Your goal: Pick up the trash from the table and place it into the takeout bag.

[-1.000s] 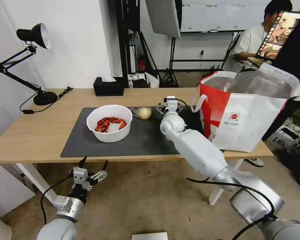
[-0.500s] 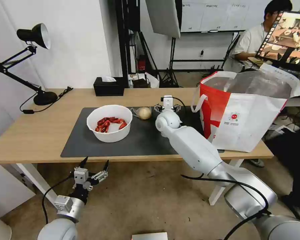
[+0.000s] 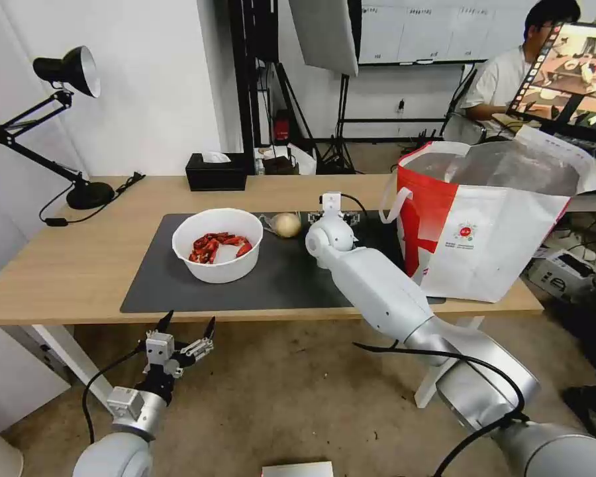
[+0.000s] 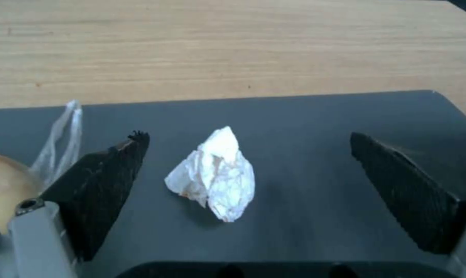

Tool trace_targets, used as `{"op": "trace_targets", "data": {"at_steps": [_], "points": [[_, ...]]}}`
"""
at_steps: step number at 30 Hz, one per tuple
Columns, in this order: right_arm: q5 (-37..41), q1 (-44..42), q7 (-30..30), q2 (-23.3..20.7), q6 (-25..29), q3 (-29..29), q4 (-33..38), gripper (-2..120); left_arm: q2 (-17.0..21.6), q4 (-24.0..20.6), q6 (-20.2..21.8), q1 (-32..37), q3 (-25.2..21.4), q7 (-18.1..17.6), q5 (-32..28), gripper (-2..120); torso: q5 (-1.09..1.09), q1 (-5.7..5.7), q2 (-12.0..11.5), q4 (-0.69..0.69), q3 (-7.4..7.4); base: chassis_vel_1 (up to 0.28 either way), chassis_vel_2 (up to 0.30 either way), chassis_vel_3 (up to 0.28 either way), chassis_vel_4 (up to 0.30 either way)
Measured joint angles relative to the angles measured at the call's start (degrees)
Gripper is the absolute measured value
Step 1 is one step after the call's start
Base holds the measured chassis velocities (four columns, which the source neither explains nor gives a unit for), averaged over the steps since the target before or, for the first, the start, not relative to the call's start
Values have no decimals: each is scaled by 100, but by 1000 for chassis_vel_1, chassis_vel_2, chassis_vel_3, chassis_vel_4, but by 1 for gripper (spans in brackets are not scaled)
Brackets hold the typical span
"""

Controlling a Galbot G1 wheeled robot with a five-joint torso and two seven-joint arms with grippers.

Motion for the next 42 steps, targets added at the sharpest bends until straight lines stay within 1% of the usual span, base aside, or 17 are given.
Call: {"op": "trace_targets", "data": {"at_steps": [14,24,26,42], "points": [[38,37,-333,-105,-61,-57,-100,100,-30,-64,-7,37,45,7,13,100,0,0,0,0,0,0,0,0,0],[-31,96,-715,-151,-81,-165,-229,100,-60,-107,-8,76,52,7,24,100,0,0,0,0,0,0,0,0,0],[-157,97,-849,-149,-98,-180,-265,100,-68,-125,-10,105,38,7,26,100,0,0,0,0,0,0,0,0,0],[-294,85,-935,-96,-95,-265,-380,100,-81,-148,-16,147,11,8,27,100,0,0,0,0,0,0,0,0,0]]}}
